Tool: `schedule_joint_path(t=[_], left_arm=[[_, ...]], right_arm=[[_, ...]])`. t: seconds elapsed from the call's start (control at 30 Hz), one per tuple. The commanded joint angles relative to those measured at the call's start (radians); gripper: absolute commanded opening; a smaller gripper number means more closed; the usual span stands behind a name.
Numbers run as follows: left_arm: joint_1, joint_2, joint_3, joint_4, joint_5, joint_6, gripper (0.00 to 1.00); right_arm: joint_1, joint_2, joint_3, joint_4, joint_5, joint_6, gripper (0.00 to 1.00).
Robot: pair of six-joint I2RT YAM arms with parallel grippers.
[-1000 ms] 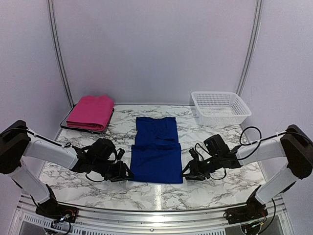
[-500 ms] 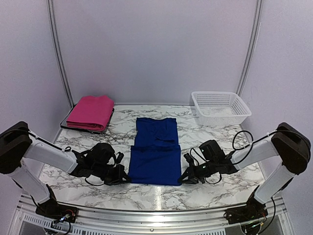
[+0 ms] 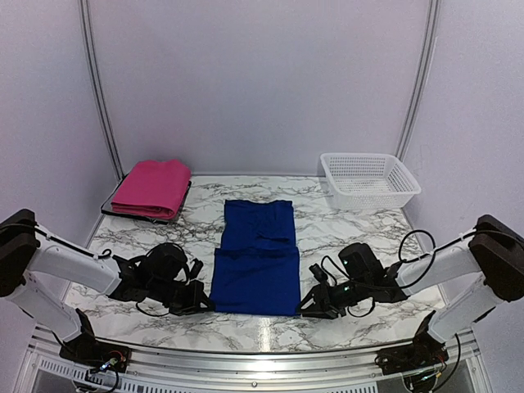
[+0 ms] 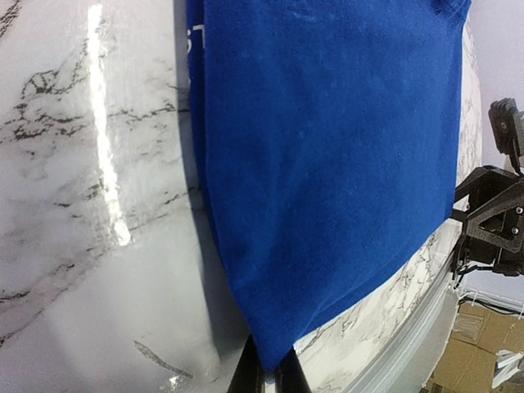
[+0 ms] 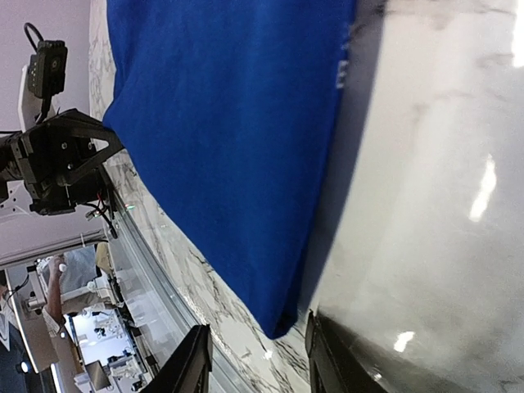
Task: Fold and stack the mixed laundry pile
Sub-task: Pick up the 2/3-rectangle-folded T-shirt from the center of the board, then fold the 2/3-rectangle-folded T-shirt at the center of the board.
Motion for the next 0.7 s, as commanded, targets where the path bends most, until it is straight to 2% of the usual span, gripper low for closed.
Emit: schedule_joint_path(t=[0.0, 0.1, 0.27, 0.47, 0.67], left_arm=[[-0.012, -0.005, -0.020, -0.028, -0.019, -0.003, 0.00], [-0.015, -0.009, -0.025, -0.027, -0.023, -0.004, 0.00], [-0.022, -0.036, -0.028, -0.035, -0.021, -0.001, 0.00], [-0.077, -0.156, -0.063, -0.089, -0.033, -0.032, 0.00], [-0.168, -0.370, -0.061, -0.232, -0.055, -0.115, 0.00]], right_arm=[[0.062, 0.084, -0.017, 0.044, 0.050, 0.050, 0.40], [0.071, 0.114, -0.014, 0.087, 0.061, 0.067, 0.32], [0.084, 0.090, -0.018, 0.070, 0.078, 0.087, 0.01], [0.131, -0.098, -0.017, -0.071, 0.131, 0.100, 0.00], [0.241, -0.329, -0.026, -0.174, 0.187, 0.233, 0.00]])
